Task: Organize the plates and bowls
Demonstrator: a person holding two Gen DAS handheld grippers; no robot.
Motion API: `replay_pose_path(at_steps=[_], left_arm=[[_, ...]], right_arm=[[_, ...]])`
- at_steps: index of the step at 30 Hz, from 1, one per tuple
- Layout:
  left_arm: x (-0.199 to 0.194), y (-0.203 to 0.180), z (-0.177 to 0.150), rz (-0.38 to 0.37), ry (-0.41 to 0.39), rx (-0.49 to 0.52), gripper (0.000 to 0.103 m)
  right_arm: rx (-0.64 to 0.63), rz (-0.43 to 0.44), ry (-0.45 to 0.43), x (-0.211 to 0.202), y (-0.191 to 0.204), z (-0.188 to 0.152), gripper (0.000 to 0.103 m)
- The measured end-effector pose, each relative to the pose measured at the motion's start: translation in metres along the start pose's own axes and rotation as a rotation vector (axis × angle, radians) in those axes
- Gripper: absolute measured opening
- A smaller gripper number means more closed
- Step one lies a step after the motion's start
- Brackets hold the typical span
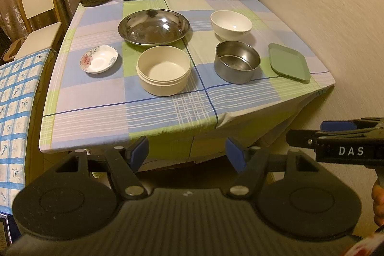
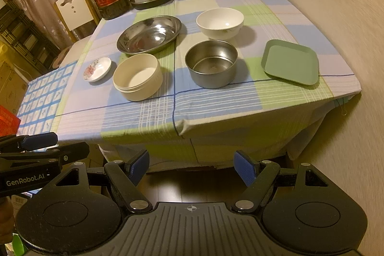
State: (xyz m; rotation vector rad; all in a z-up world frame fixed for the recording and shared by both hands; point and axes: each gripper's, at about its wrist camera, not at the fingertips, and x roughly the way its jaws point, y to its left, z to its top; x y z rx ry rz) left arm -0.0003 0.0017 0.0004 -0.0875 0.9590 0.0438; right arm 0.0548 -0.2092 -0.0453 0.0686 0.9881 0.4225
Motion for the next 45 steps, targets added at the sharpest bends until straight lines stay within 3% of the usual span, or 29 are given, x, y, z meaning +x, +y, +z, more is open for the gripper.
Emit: replay_pose_path(at_steps=[45], left_arm=[[-0.0069, 0.0063, 0.0034, -0.002, -0.006, -0.008, 0.069]], right_arm=[[-0.012, -0.005, -0.012, -0.0001, 0.0091, 0.0060, 0.077]])
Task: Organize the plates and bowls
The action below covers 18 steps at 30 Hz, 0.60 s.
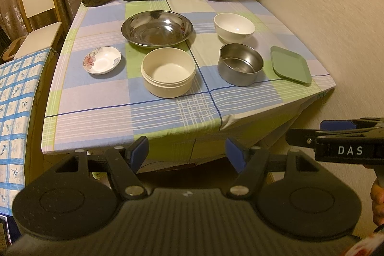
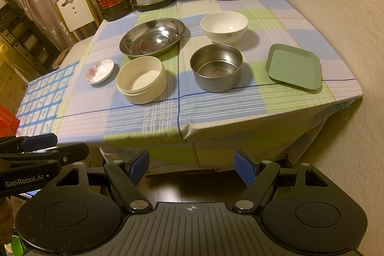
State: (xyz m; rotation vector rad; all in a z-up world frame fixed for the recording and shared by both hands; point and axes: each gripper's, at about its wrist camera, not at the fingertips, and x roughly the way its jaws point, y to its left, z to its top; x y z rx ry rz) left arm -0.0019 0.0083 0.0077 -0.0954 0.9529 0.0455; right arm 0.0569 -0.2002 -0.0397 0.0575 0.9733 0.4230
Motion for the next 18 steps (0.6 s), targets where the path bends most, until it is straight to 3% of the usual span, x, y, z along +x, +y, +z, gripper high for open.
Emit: replay_pose_path(at_steps=[18], left_arm=[[0.0025, 0.0093, 0.0024, -0.024, 0.016, -0.009, 0.069]], right_arm=[[0.006, 0.001, 0.006, 0.0071, 0.0094, 0.0034, 0.077]])
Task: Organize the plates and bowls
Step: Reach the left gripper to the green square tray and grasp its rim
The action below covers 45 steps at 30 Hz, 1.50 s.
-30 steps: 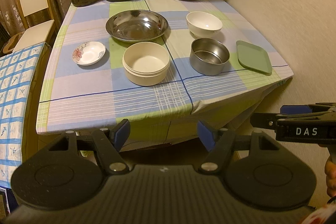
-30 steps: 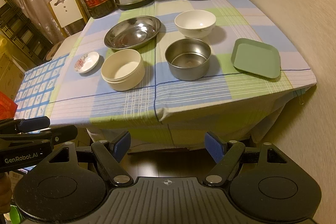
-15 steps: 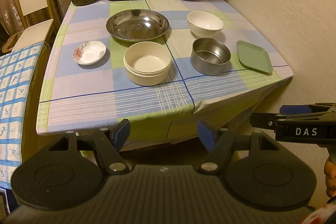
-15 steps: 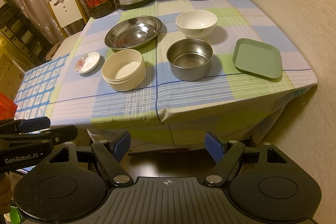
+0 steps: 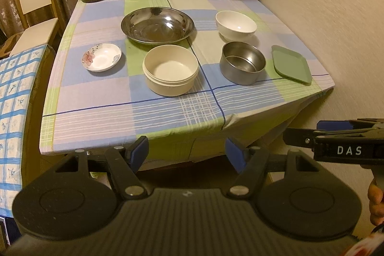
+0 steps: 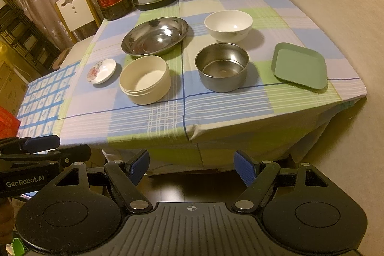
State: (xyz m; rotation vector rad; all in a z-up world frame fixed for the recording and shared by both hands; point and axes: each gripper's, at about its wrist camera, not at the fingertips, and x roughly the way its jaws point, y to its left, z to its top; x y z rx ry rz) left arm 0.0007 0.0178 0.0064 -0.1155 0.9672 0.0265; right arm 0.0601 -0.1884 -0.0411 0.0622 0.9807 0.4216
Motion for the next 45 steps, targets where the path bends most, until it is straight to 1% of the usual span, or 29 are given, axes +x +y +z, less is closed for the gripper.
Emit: replay_pose_path(at_steps=[3, 8, 12, 15, 17, 20, 21, 26, 29, 34, 38, 40, 45], left_arm=[[0.004, 0.002, 0.003, -0.019, -0.001, 0.003, 0.067], [0.009, -0.001, 0.012, -0.041, -0.012, 0.024, 0.067], [0.016, -0.007, 0.023, -0.063, -0.027, 0.049, 0.067], [0.025, -0.017, 0.034, -0.087, -0.036, 0.067, 0.067], [0.033, -0.026, 0.042, -0.103, -0.046, 0.084, 0.067], [0.046, -0.043, 0.056, -0.134, -0.063, 0.109, 0.066], [0.052, -0.050, 0.060, -0.142, -0.067, 0.119, 0.065], [0.084, -0.088, 0.086, -0.205, -0.083, 0.164, 0.062], [0.105, -0.112, 0.100, -0.243, -0.090, 0.185, 0.059], [0.141, -0.153, 0.122, -0.282, -0.096, 0.224, 0.056], [0.173, -0.181, 0.135, -0.285, -0.092, 0.252, 0.048], [0.189, -0.193, 0.143, -0.278, -0.075, 0.259, 0.046], [0.229, -0.214, 0.158, -0.250, -0.033, 0.267, 0.037]], right_arm=[[0.011, 0.002, -0.002, 0.002, 0.001, 0.000, 0.077], [0.051, 0.007, -0.038, 0.003, -0.006, 0.003, 0.077], [0.062, -0.029, -0.086, -0.002, -0.017, 0.008, 0.077], [0.074, -0.074, -0.132, -0.007, -0.030, 0.011, 0.077], [0.091, -0.088, -0.154, -0.007, -0.039, 0.013, 0.077], [0.145, -0.096, -0.184, -0.006, -0.063, 0.019, 0.077], [0.164, -0.098, -0.195, -0.006, -0.072, 0.022, 0.077], [0.234, -0.143, -0.229, -0.002, -0.118, 0.037, 0.077], [0.274, -0.147, -0.243, 0.004, -0.148, 0.045, 0.077], [0.284, -0.153, -0.273, 0.018, -0.192, 0.060, 0.077], [0.275, -0.150, -0.285, 0.036, -0.222, 0.073, 0.076], [0.269, -0.142, -0.281, 0.046, -0.235, 0.079, 0.066], [0.271, -0.128, -0.243, 0.074, -0.267, 0.093, 0.059]])
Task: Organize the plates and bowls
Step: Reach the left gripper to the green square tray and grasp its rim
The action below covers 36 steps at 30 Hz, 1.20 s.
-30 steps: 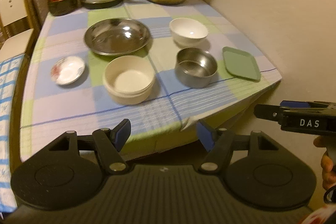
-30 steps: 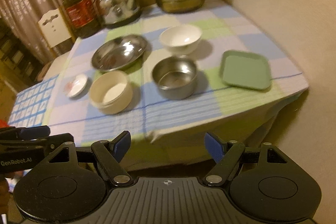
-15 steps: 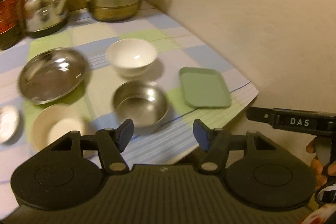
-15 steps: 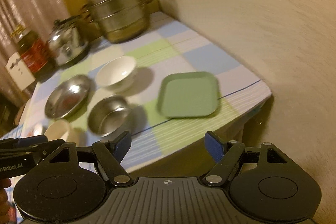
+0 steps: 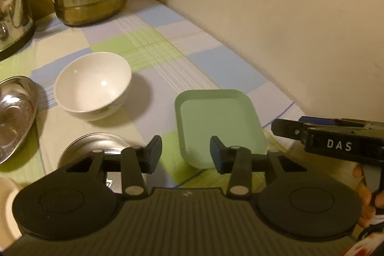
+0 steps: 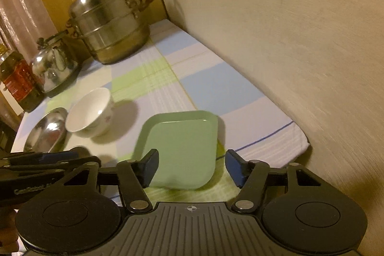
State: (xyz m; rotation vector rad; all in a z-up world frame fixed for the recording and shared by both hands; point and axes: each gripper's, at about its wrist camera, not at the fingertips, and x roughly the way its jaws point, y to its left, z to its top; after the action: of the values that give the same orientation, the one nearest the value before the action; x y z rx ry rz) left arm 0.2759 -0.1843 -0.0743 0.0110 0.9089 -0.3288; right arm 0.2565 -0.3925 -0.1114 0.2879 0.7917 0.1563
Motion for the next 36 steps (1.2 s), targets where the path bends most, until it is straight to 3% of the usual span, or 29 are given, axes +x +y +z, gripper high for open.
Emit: replay_pose_path(at_steps=[9, 16, 28, 36], left_arm=[[0.057, 0.001, 0.019, 0.055, 0.092, -0.028, 0.026], [0.082, 0.005, 0.024, 0.075, 0.148, -0.033, 0.019], [0.094, 0.002, 0.019, 0.085, 0.183, -0.066, 0.011], [0.091, 0.001, 0.015, 0.087, 0.174, -0.073, 0.005]], right_arm=[[0.002, 0.018, 0.111, 0.054, -0.023, 0.012, 0.041], [0.001, 0.029, 0.145, 0.072, -0.029, 0.018, 0.033], [-0.021, 0.043, 0.182, 0.080, -0.029, 0.018, 0.015], [-0.033, 0.033, 0.178, 0.081, -0.031, 0.018, 0.008]])
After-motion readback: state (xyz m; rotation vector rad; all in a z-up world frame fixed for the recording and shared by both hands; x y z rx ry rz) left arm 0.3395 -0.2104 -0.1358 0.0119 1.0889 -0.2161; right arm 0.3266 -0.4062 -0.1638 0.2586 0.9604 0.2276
